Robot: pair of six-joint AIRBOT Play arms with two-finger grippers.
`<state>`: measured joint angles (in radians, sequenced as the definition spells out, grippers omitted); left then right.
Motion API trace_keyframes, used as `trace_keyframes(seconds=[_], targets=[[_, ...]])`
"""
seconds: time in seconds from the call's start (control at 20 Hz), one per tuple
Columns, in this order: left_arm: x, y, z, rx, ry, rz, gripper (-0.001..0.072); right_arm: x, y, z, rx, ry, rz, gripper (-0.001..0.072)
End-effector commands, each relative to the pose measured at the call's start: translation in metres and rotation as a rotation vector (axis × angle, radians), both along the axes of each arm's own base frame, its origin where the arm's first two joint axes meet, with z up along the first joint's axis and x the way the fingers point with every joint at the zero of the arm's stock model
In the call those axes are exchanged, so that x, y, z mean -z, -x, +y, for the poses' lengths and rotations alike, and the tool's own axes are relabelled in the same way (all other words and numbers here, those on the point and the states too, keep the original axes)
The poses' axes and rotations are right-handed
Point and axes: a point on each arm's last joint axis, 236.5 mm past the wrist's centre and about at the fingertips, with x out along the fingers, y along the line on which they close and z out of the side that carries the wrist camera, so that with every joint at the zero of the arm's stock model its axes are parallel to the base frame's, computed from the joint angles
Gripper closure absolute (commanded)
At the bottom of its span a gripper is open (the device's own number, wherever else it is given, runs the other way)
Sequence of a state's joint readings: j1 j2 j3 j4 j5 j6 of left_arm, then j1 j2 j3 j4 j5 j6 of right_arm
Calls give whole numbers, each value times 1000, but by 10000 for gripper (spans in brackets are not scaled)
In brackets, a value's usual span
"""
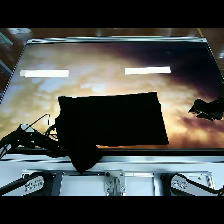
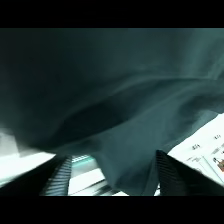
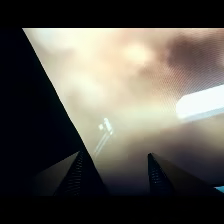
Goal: Fold the shirts.
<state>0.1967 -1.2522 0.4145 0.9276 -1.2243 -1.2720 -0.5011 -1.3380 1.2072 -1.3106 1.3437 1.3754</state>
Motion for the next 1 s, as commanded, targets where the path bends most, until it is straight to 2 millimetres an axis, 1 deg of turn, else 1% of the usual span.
trace_keyframes(seconds=[0.0, 0.05, 0.1, 0.15, 0.2, 0.3, 0.35, 0.4, 0.5, 0.6, 0.7, 0.8, 0.95], targets=[[12, 3, -8, 5, -9, 34, 563, 0, 0, 0, 9, -1, -1, 177], [11, 2, -10, -8, 0, 40, 663, 1, 2, 1, 7, -7, 10, 176], [10, 2, -11, -9, 5, 39, 669, 7, 10, 5, -14, -19, 35, 174], [8, 3, -12, -1, 11, 40, 670, 18, 21, 12, -44, -40, 73, 141], [5, 3, -13, 16, 23, 35, 670, 32, 37, 24, -77, -83, 121, 77], [-2, 4, -14, 36, 37, 23, 670, 59, 69, 65, -144, -237, 190, 77], [-6, 3, -13, 41, 35, 6, 670, 71, 83, 74, -149, -267, 221, 77], [-9, -1, -13, 41, 32, -16, 670, 83, 94, 79, -140, -279, 248, 77], [-16, -6, -12, 39, 24, -61, 670, 101, 108, 84, -130, -297, 296, 77], [-23, -9, -12, 43, 22, -91, 670, 111, 111, 93, -114, -349, 330, 77], [-29, -6, -14, 53, 33, -96, 670, 119, 111, 100, -98, -396, 353, 77], [-36, -3, -16, 66, 44, -100, 670, 125, 111, 101, -91, -408, 365, 78], [-43, -7, -15, 60, 33, -144, 670, 131, 111, 106, -78, -428, 387, 78]])
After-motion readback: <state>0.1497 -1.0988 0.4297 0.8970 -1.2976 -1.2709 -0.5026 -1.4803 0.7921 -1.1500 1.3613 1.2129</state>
